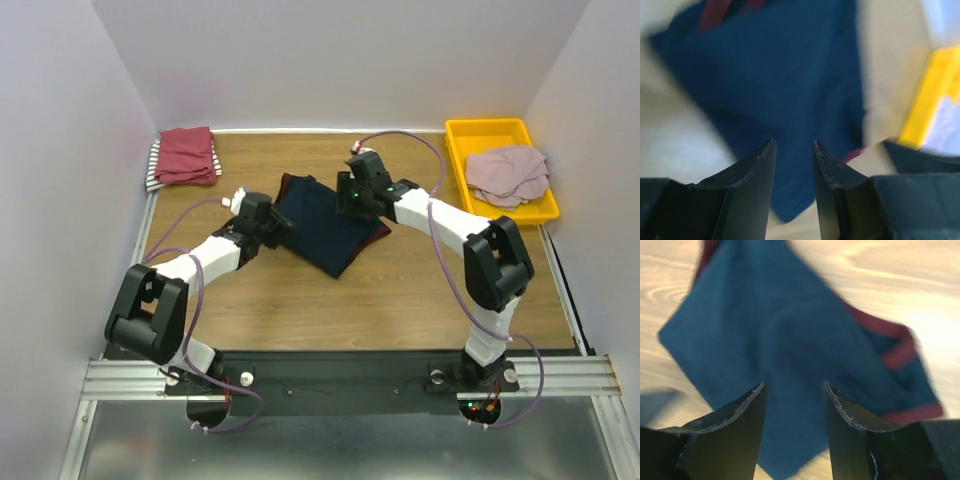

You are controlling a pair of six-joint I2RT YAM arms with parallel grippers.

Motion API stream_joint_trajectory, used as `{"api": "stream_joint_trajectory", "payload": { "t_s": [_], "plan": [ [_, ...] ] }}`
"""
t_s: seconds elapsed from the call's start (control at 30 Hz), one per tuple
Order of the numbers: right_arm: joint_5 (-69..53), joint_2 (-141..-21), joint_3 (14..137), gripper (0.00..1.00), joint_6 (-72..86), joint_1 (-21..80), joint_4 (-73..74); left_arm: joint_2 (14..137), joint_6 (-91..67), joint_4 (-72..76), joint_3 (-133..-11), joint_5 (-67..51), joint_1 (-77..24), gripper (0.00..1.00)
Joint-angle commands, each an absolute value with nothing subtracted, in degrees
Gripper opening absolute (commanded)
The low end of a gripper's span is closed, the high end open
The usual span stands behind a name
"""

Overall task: Fold and stack the tank tops
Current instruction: Fold the tank top

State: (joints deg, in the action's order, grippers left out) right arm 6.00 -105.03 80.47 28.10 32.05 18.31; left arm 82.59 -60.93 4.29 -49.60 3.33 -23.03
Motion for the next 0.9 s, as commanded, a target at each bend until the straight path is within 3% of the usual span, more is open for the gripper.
{"api": "stream_joint_trajectory", "payload": {
  "t_s": [0.0,0.17,0.27,0.5,0.7,0.87],
  "plan": [
    [8.34,-111.17,85.34,0.54,23.64,33.75,17.58,83.76,-65.04,14.12,-42.28,-3.33,-23.29,0.46],
    [14.93,-116.1,86.4,0.54,22.76,33.49,18.89,87.53,-64.07,18.28,-40.78,-5.8,-23.29,0.52],
    [17.83,-117.6,85.44,0.53,24.08,33.4,20.38,91.31,-63.63,13.29,-44.28,-4.31,-22.77,0.52],
    [14.6,-112.16,75.78,0.52,32.06,34.19,21.62,101.67,-59.77,-6.13,-61.49,5.08,-20.75,0.51],
    [9.94,-107.5,70.05,0.53,41.55,42.79,19.78,109.58,-52.23,-14.4,-77.91,9.49,-18.2,0.5],
    [10.8,-105.91,71.01,0.53,43.16,43.68,18.54,111.01,-45.1,-15.3,-84.72,7.92,-18.11,0.5]
  ]
}}
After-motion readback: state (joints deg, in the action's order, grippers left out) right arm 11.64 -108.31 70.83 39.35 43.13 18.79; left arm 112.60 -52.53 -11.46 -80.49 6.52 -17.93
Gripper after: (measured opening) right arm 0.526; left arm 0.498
